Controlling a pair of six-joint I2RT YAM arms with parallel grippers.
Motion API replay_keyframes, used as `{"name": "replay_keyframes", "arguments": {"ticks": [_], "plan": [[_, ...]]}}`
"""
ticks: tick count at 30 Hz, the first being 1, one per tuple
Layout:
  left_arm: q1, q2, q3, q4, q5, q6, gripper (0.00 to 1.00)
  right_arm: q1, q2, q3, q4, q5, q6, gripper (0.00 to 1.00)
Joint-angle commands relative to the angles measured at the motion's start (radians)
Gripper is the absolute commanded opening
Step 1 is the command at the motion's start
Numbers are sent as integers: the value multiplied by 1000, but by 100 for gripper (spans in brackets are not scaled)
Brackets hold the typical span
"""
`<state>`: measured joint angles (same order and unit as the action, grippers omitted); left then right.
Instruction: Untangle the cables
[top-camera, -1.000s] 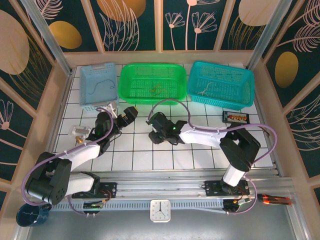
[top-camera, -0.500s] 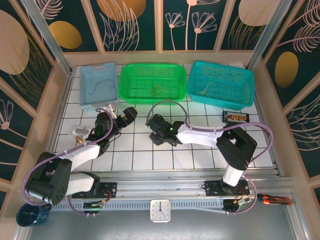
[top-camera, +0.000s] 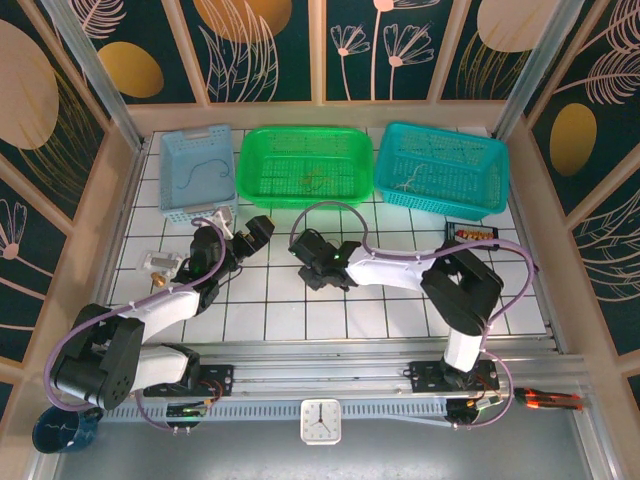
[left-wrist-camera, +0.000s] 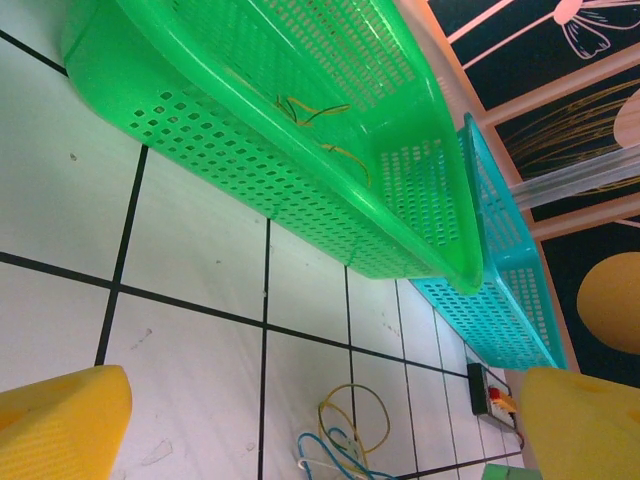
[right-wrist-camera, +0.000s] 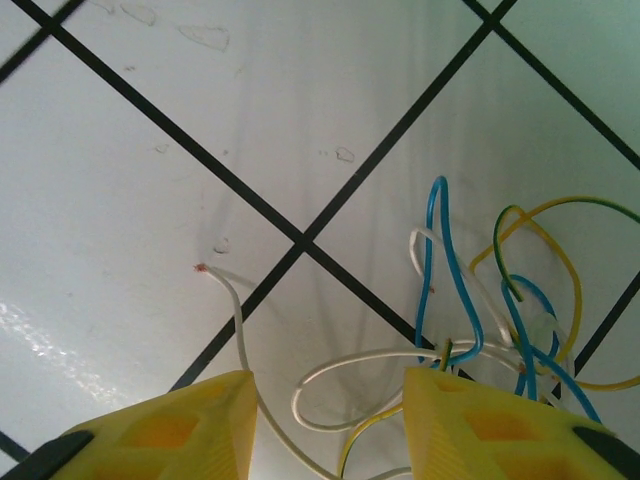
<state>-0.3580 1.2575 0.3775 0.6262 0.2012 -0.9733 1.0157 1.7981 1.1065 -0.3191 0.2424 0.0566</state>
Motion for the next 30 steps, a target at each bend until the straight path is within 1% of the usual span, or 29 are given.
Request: {"name": "replay_keyframes", "arguments": {"ticks": [1, 8, 10, 16, 19, 21, 22, 23, 26, 27, 28, 30], "plan": [[10, -4, -15, 33, 12, -13, 99, 6, 34, 33, -22, 40, -21, 44], [11, -3, -17, 41, 15, -16, 99, 6, 85, 39, -2, 66, -20, 42], [11, -3, -19, 41, 14, -16, 99, 6, 85, 38, 0, 69, -18, 41], [11, 2, -20, 49, 15, -17, 99, 16, 71, 47, -18, 51, -18, 43], [11, 9, -23, 59, 17, -22, 99, 19, 72, 46, -20, 49, -16, 41], [11, 14, -23, 63, 18, -23, 99, 20, 78, 43, -17, 49, -17, 37], [11, 16, -20, 63, 19, -22, 99, 19, 81, 41, -18, 49, -18, 33], [11, 16, -21, 63, 18, -22, 99, 20, 84, 41, -17, 51, -17, 28], [11, 17, -20, 64, 21, -22, 99, 20, 77, 44, -20, 55, -19, 9], [11, 18, -20, 64, 23, -22, 99, 20, 74, 45, -23, 54, -18, 4], [11, 19, -20, 64, 22, -22, 99, 20, 67, 51, -28, 52, -18, 1], [11, 19, -20, 64, 24, -21, 99, 20, 45, 62, -38, 49, -18, 0]]}}
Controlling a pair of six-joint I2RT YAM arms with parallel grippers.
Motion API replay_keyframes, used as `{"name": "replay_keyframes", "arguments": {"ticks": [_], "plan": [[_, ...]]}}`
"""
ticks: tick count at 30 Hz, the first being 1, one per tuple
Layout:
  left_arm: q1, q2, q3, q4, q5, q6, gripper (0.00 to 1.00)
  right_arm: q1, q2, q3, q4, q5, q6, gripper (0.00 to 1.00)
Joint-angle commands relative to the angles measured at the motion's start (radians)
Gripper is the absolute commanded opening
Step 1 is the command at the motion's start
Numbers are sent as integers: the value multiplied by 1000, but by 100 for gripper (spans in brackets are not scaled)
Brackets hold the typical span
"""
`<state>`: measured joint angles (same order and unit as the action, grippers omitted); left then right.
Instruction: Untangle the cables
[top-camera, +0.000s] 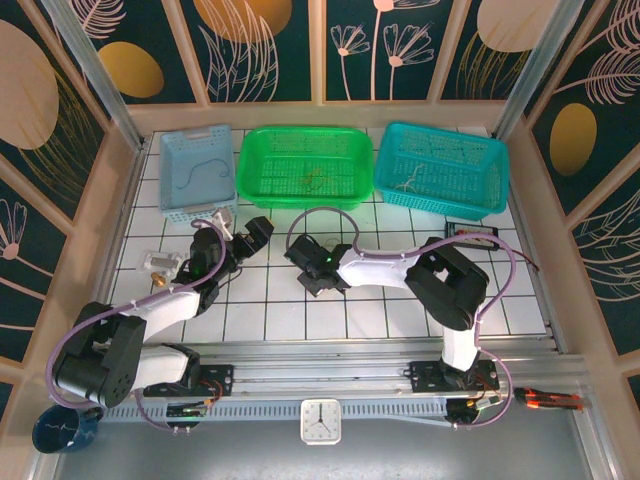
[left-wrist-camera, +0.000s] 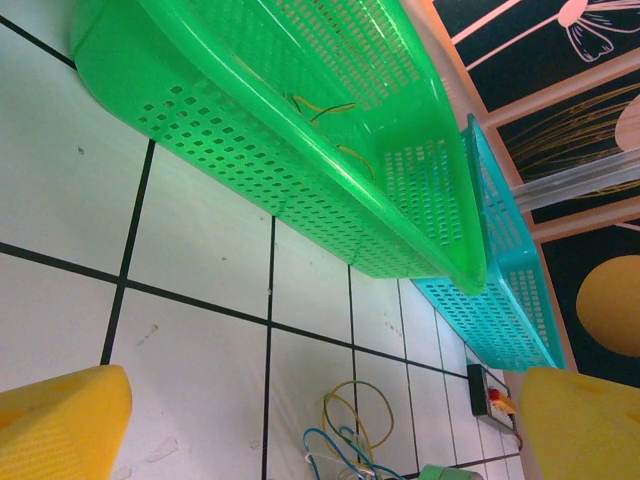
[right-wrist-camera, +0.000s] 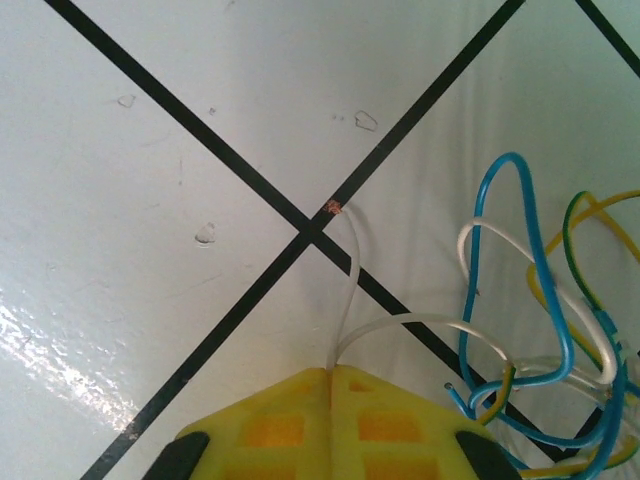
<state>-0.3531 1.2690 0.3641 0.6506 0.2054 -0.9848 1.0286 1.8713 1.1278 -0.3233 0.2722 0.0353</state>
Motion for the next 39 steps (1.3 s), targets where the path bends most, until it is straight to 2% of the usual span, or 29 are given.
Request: {"name": "replay_keyframes", "arguments": {"ticks": [1, 7, 11, 16, 21, 24, 29, 30, 32, 34, 39], "plan": [[6, 9, -6, 40, 21, -9, 99, 7, -41, 49, -41, 17, 3, 0], [6, 16, -1, 44, 28, -6, 99, 4, -104, 100, -80, 6, 6, 0], [8, 18, 2, 44, 31, -1, 99, -11, -147, 113, -73, -49, 25, 0], [8, 20, 2, 41, 35, 5, 99, -80, -223, 82, 7, -216, 91, 0], [7, 24, 1, 39, 43, 12, 99, -200, -301, -13, 166, -427, 199, 1], [7, 25, -1, 41, 45, 10, 99, -251, -318, -64, 241, -486, 249, 7], [7, 27, 5, 42, 54, 10, 99, -301, -285, -129, 322, -528, 299, 10], [8, 27, 6, 43, 58, 12, 99, -304, -280, -137, 331, -530, 305, 14], [8, 27, 11, 36, 66, 16, 99, -307, -270, -153, 347, -531, 315, 27], [7, 27, 13, 32, 69, 20, 99, -307, -273, -162, 355, -523, 321, 33], [8, 25, 14, 26, 71, 23, 99, -309, -285, -170, 344, -505, 319, 35]]}}
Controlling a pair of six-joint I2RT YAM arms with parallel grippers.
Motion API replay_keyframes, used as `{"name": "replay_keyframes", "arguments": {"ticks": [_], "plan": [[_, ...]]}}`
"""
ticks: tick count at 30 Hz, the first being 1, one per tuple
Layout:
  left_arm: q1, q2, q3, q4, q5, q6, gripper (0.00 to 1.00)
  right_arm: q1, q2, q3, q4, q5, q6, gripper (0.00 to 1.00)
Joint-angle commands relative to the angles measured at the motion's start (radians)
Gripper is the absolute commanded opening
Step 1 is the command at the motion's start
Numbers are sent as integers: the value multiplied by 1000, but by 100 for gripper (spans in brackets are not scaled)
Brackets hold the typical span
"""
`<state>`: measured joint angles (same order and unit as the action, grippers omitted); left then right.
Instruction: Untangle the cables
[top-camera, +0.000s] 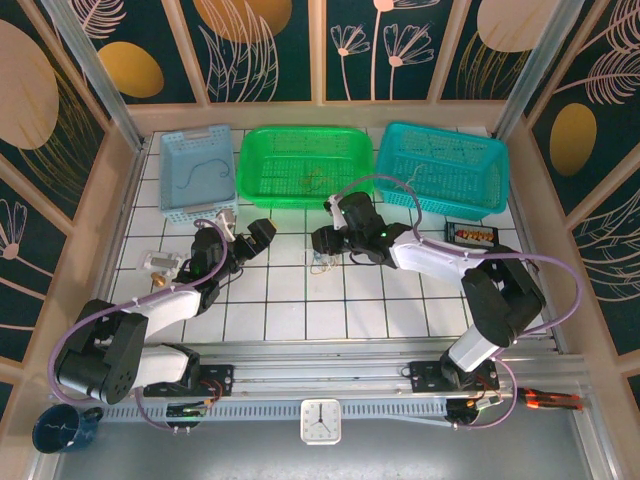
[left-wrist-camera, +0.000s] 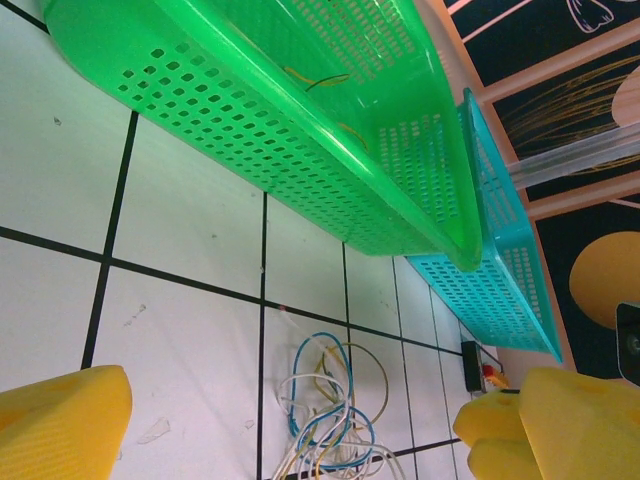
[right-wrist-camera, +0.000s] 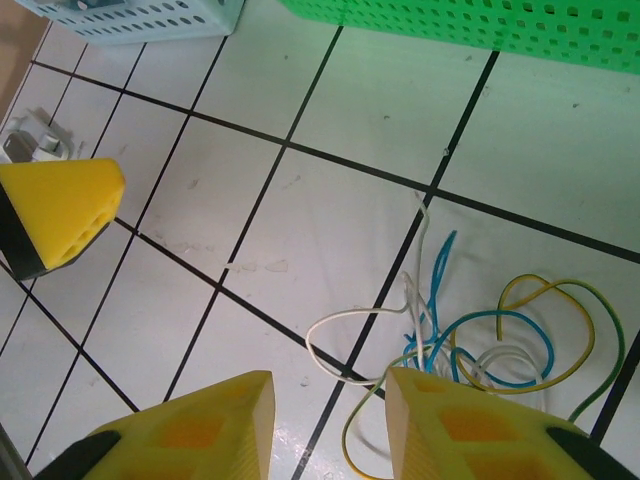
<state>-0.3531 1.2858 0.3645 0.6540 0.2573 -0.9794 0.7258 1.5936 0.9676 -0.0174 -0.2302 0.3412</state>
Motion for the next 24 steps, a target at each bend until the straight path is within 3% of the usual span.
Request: {"name": "replay_keyframes", "arguments": {"ticks": [1, 9, 24], "plan": [[8, 10, 14, 22, 20, 19, 99, -5, -9, -8, 32, 0, 9, 35], [8, 16, 20, 22, 20, 19, 99, 2, 46, 69, -67, 59, -50, 40], [8, 21, 11, 26, 20, 7, 99, 57, 223, 258, -200, 196, -126, 34]]}}
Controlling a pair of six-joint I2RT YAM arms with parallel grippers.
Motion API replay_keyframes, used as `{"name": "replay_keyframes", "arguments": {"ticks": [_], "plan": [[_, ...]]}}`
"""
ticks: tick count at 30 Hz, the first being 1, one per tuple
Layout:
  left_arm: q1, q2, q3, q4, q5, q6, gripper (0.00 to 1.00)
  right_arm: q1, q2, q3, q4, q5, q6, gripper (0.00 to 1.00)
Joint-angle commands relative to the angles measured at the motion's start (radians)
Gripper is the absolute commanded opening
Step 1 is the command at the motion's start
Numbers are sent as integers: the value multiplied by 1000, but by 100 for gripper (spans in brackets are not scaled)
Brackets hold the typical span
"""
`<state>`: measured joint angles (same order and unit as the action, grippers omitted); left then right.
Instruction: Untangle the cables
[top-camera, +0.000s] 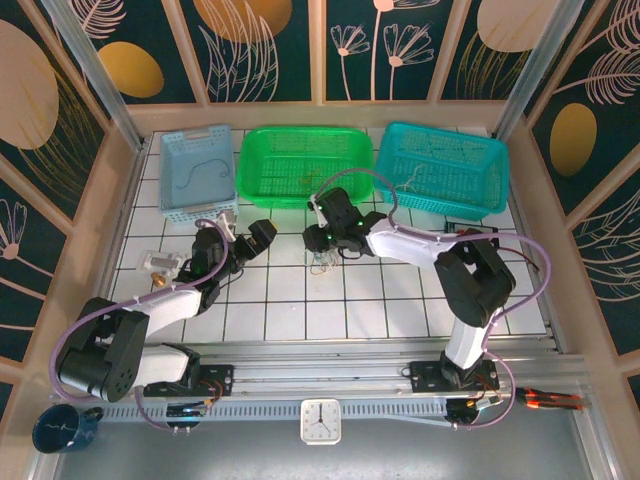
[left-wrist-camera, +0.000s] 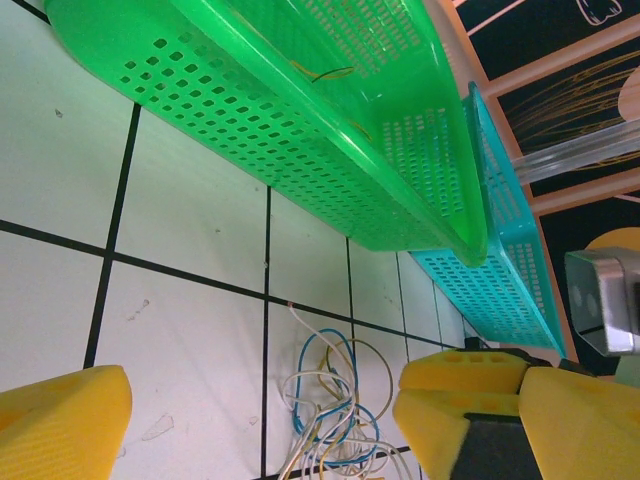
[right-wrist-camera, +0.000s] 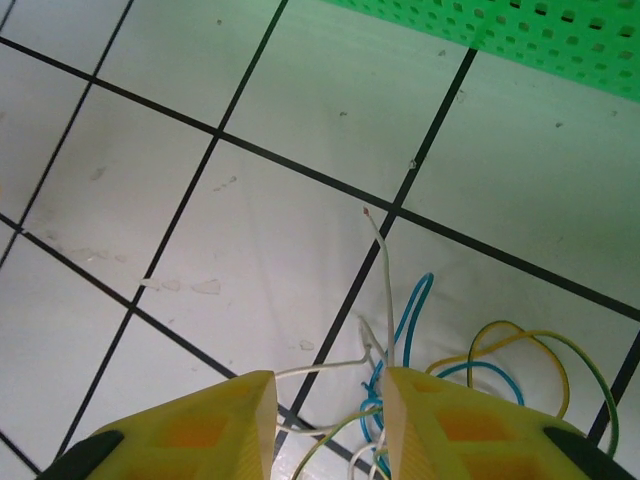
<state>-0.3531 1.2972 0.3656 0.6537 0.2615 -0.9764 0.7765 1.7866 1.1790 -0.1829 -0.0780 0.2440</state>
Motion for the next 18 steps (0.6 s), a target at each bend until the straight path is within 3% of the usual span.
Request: {"name": "replay_keyframes", "arguments": {"ticks": [1, 18], "plan": [[8, 9, 9, 27, 15, 2, 99, 6, 44, 60, -38, 51, -33, 33], [8, -27, -31, 33, -4, -21, 99, 34, 257, 260, -140, 245, -128, 32]]}}
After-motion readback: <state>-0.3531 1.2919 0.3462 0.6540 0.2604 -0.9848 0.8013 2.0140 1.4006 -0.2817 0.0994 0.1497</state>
